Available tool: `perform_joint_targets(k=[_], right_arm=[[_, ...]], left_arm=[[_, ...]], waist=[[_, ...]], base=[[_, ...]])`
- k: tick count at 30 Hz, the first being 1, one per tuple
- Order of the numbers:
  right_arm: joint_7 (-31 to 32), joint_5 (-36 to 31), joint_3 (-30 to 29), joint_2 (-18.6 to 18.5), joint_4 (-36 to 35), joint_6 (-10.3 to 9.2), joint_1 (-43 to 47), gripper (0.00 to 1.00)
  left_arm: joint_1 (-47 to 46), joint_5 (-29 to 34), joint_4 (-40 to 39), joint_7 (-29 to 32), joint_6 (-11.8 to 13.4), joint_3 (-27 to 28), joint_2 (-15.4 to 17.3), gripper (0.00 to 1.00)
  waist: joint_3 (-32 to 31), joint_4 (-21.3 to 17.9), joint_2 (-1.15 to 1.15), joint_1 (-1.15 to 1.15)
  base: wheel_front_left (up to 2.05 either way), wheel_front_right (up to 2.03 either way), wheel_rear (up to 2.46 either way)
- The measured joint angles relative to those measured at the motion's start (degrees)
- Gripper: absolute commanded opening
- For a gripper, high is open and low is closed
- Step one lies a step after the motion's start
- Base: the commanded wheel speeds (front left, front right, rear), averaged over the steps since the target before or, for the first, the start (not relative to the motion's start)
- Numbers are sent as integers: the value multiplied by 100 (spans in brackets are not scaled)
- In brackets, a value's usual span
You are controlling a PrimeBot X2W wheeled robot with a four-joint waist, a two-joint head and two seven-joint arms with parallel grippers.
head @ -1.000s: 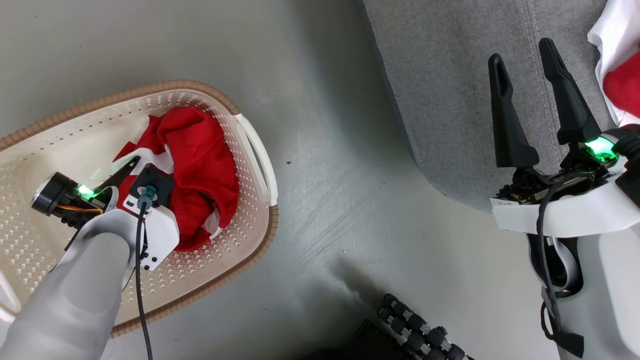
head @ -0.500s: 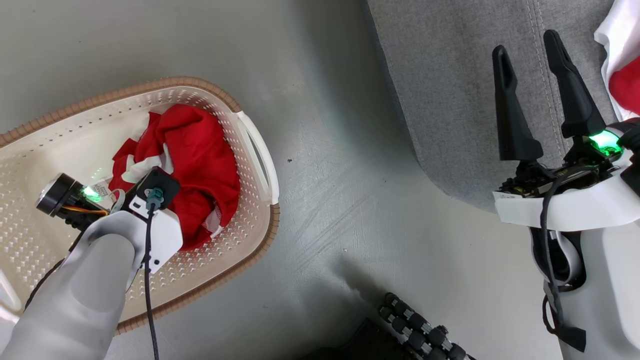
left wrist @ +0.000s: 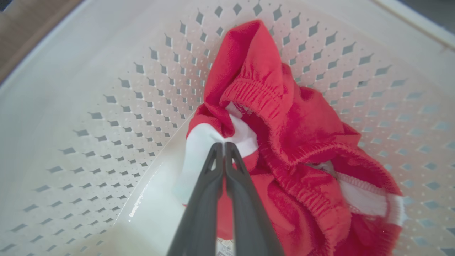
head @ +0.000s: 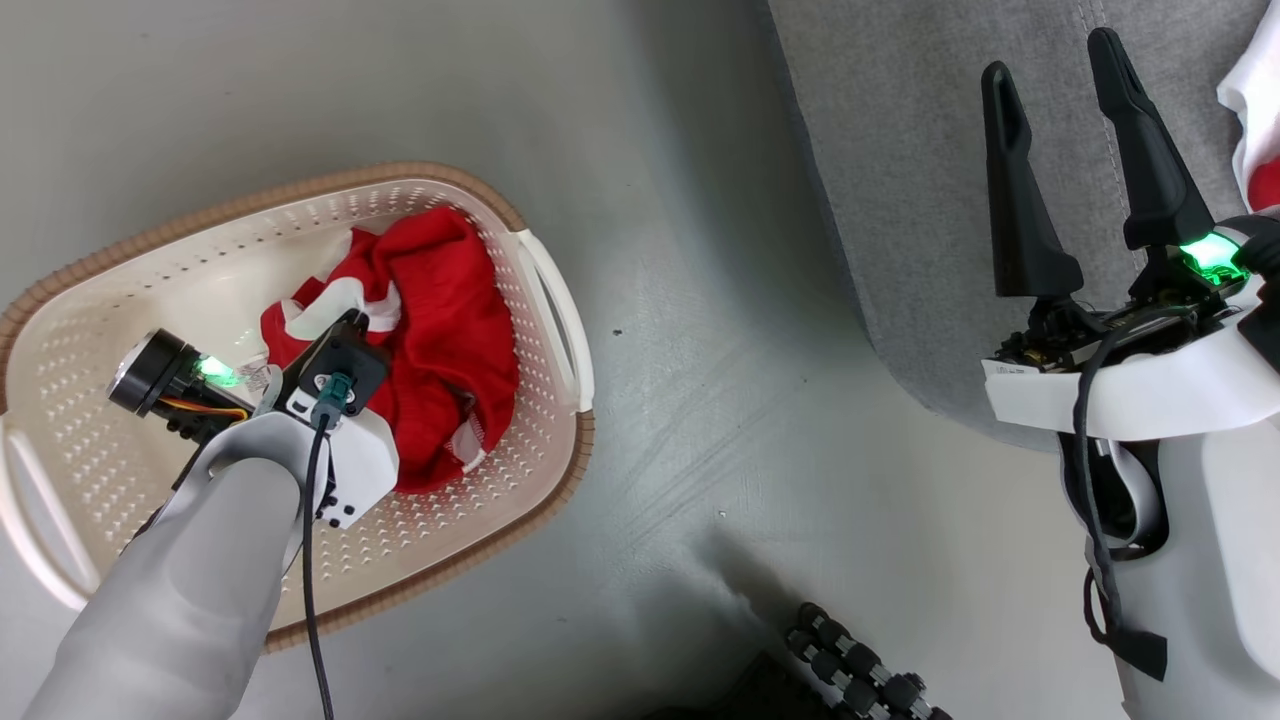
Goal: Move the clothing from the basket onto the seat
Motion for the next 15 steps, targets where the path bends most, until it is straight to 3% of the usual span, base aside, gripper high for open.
perform_joint_targets(k=[15], right_arm=[[-1, -579, -33, -9, 194, 0, -209, 100]], left_arm=[[461, -269, -639, -561, 58, 103, -214, 0]], waist=[[-433, 489, 0, 0]], base=[[0, 0, 0]])
